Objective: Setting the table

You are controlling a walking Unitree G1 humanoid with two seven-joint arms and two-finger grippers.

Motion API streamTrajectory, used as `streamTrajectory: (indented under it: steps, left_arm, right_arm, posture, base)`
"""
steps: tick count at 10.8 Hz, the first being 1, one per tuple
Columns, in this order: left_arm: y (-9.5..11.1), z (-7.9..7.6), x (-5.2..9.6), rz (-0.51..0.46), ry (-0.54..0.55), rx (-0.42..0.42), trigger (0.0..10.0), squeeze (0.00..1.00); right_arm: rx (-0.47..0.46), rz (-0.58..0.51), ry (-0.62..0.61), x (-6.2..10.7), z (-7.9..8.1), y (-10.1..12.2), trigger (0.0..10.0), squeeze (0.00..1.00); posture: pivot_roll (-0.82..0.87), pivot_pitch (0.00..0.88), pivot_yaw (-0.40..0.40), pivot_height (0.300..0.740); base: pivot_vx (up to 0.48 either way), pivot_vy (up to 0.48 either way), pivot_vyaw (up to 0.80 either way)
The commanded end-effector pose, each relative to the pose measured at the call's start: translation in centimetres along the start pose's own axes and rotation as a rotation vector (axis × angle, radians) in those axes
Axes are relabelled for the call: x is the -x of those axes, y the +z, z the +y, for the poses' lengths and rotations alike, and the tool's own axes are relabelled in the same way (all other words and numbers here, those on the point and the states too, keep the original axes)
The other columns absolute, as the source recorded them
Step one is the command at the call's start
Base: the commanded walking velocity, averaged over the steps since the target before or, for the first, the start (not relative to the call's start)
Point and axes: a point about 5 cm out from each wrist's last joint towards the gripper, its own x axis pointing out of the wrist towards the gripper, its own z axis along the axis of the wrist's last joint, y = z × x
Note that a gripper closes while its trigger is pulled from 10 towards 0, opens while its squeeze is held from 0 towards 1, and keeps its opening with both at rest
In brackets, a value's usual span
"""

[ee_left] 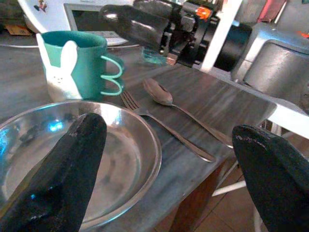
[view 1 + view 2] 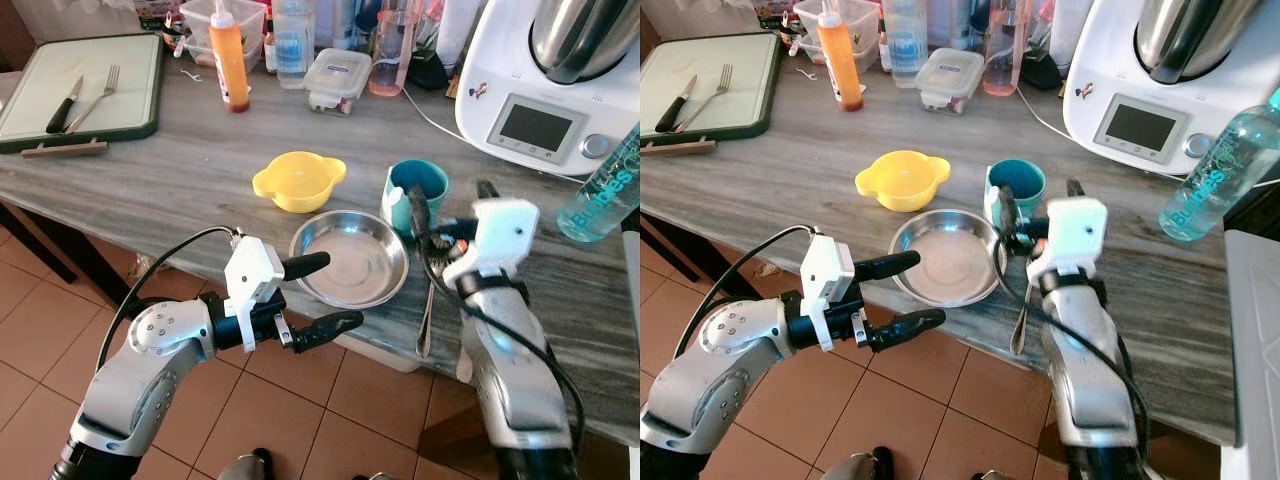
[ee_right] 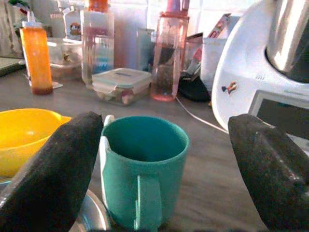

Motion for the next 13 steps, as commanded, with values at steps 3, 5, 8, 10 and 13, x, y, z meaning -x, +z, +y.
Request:
streamTrajectory:
  steps: [3, 5, 8, 10, 13]
  left_arm:
    - [-0.3, 0.7, 0.1, -0.023, 0.086, 0.043, 10.0, 0.0]
    - [-0.2, 0.9, 0.1, -0.049, 0.151, 0.035, 10.0, 0.0]
    - [-0.3, 1.4, 0.3, -0.075, 0.317, 0.001, 10.0, 0.0]
    - [-1.0, 2.0, 0.4, -0.059, 0.448, -0.008, 10.0, 0.0]
    - [-1.8, 3.2, 1.1, -0.036, 0.597, -0.025, 10.0, 0.0]
  right_arm:
    - [0.028, -0.009, -0.055, 1.4, -1.2, 1.1, 10.0, 1.0]
    - [0.025, 0.015, -0.111, 3.2, -2.3, 1.4, 10.0, 1.0]
    - [0.051, 0.062, -0.144, 5.3, -3.7, 1.4, 10.0, 1.0]
    - [0.061, 0.095, -0.154, 6.2, -4.2, 1.4, 10.0, 1.0]
    - [0.05, 0.111, -0.139, 6.3, -3.7, 1.2, 10.0, 1.0]
  posture:
    - [0.14, 0.154, -0.026, 0.74]
    - [0.14, 0.155, -0.045, 0.74]
    - [0.13, 0.15, -0.056, 0.74]
    - [0.13, 0.141, -0.061, 0.74]
    - [0.13, 0.138, -0.066, 0.74]
  base:
    - [0.0, 0.0, 0.0]
    - [0.0, 0.0, 0.0]
    - [0.0, 0.0, 0.0]
    - [0.0, 0.0, -0.23]
    - [0.0, 0.0, -0.75]
